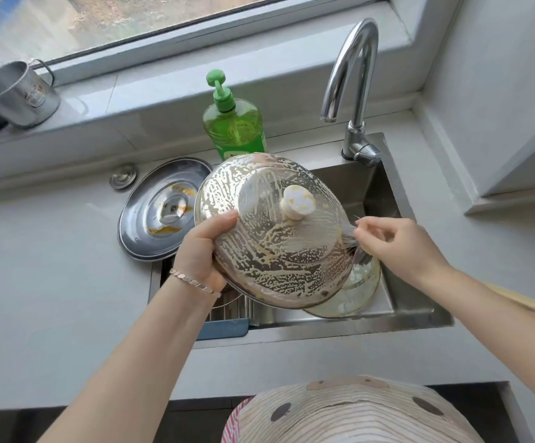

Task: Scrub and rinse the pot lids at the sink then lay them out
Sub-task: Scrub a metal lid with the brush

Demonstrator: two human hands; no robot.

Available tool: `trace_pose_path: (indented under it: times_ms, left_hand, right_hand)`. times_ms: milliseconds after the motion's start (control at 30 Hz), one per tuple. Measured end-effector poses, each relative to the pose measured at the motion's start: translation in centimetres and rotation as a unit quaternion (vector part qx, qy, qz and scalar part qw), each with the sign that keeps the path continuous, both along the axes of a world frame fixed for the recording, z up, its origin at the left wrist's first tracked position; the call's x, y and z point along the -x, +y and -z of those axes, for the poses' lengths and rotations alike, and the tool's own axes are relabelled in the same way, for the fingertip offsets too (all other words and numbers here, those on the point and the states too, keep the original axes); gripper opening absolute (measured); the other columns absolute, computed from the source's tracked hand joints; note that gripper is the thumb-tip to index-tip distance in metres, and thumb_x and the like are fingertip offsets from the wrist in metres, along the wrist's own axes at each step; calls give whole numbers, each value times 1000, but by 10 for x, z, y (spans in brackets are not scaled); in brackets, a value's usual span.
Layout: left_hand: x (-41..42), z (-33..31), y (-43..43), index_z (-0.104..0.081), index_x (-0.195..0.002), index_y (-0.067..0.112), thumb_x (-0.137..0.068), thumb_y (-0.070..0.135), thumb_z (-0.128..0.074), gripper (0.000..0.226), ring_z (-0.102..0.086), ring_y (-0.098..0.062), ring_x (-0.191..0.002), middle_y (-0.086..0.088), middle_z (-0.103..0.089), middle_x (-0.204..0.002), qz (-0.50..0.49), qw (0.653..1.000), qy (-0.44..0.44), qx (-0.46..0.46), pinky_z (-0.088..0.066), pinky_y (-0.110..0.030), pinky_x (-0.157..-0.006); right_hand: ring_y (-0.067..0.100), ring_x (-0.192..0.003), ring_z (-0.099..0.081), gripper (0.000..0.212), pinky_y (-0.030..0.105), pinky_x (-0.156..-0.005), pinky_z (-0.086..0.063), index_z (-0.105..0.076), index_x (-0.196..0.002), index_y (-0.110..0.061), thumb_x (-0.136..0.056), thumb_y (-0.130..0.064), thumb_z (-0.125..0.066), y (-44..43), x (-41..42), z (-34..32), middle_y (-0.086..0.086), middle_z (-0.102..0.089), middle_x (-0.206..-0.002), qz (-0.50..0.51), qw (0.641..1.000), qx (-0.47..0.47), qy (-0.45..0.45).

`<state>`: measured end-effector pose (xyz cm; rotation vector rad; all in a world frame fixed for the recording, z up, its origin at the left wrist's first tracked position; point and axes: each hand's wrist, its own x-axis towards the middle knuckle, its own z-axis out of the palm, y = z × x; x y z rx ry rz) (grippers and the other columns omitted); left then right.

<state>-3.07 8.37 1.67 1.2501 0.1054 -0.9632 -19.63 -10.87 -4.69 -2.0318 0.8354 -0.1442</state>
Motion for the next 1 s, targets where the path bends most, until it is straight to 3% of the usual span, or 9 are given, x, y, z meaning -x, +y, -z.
trace_pose_path:
  times_ms: [133, 267, 400, 567, 633, 733, 833, 900, 1000]
  left_hand:
    - [2, 3, 1, -64, -92, 1, -73, 11, -54, 23, -68, -25, -68, -13, -70, -80, 23, 1000, -2, -16, -59, -38, -67]
    - [15, 7, -2, -63, -95, -1, -67, 10, -58, 31, -68, -26, -67, -15, -69, -81, 39, 998, 34, -25, -59, -36, -66]
    - [16, 13, -2, -59, -108, -7, -62, 7, -65, 49, -68, -28, -66, -18, -66, -85, 21, 997, 20, -72, -57, -34, -61]
    - [18, 14, -3, -57, -117, -10, -61, 13, -66, 60, -66, -33, -75, -24, -64, -97, 17, 997, 3, -72, -57, -39, -67]
    - [18, 12, -6, -57, -115, -11, -62, 7, -69, 57, -67, -32, -71, -26, -64, -95, 9, 996, -29, -79, -57, -37, -63]
    - [15, 9, -10, -58, -111, -13, -74, 1, -64, 39, -67, -29, -62, -23, -65, -86, -8, 994, -49, -97, -56, -33, -56]
    - [12, 9, -15, -63, -96, -6, -77, -2, -64, 19, -68, -28, -62, -17, -68, -74, 0, 989, -83, -119, -58, -37, -59]
    - [15, 10, -26, -65, -85, 1, -76, -2, -67, 9, -68, -28, -66, -14, -69, -71, 26, 985, -120, -124, -58, -40, -66]
    - [27, 21, -56, -69, -70, 13, -76, 6, -71, 9, -69, -23, -70, -7, -71, -70, 147, 937, -267, -168, -58, -36, -68]
  right_hand:
    - [9, -59, -43, 14, 29, -60, -36, -65, -75, -29, -87, -35, -59, 16, 2, -6, 3, -59, -67, -74, 995, 65, -6]
    - [8, -58, -42, 26, 29, -61, -36, -60, -64, -32, -89, -35, -55, -8, -3, 4, -14, -52, -50, 24, 1000, 9, 16]
    - [20, -63, -45, 22, 31, -61, -37, -59, -66, -30, -87, -34, -58, 16, -1, 4, 1, -56, -63, -49, 999, -12, -18]
    - [15, -66, -51, 30, 28, -64, -40, -60, -63, -30, -91, -39, -51, -4, 1, 21, -10, -55, -56, 72, 997, -16, 36]
    - [20, -62, -46, 32, 29, -58, -37, -61, -65, -22, -92, -36, -51, 9, 0, 22, -3, -51, -54, 59, 998, -10, 28]
    - [33, -75, -53, 30, 38, -70, -46, -66, -91, -6, -91, -33, -54, 28, 2, 24, 19, -63, -80, 35, 999, -36, -15]
    - [19, -80, -56, 28, 30, -71, -42, -68, -89, -11, -90, -35, -53, 11, 7, 40, 7, -68, -83, 32, 994, -77, 72]
    - [21, -92, -61, 31, 30, -77, -44, -70, -88, -10, -90, -34, -51, -6, 12, 54, 1, -71, -89, 63, 985, -91, 129]
    - [35, -99, -60, 39, 32, -77, -43, -66, -93, 3, -92, -32, -49, -33, 14, 59, 17, -69, -94, 132, 977, -86, 141]
